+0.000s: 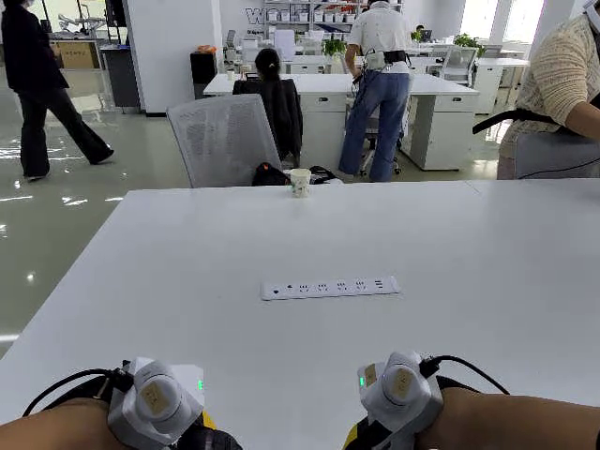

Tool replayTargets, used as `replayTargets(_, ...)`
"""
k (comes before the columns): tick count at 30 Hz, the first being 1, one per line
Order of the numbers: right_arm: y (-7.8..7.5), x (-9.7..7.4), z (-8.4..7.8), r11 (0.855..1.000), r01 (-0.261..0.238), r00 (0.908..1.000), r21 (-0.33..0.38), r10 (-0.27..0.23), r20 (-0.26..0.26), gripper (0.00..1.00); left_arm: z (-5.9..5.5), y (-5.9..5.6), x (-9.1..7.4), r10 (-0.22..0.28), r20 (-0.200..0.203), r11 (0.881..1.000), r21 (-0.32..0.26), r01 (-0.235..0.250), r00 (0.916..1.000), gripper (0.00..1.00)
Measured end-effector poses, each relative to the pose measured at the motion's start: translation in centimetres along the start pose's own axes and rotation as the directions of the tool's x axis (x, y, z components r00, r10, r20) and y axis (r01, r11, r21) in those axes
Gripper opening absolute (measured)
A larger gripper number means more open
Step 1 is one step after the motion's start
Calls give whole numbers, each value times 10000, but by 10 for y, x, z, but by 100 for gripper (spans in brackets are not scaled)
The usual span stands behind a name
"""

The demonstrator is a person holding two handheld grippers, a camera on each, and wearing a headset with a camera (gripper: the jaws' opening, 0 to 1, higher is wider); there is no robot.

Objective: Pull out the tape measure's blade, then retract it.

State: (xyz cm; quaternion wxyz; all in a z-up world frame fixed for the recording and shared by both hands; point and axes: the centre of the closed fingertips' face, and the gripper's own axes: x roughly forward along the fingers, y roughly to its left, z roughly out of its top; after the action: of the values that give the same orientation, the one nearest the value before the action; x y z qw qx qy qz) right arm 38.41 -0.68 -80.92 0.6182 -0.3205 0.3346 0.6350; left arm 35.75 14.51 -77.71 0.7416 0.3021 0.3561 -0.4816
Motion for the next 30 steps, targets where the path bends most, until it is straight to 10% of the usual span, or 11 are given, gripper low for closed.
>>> replayTargets(30, -2, -13, -17, 10000, 53, 9997, 70, -52, -227, 10, 0, -1, -1, 8, 47, 10000, -61, -7, 10000, 32)
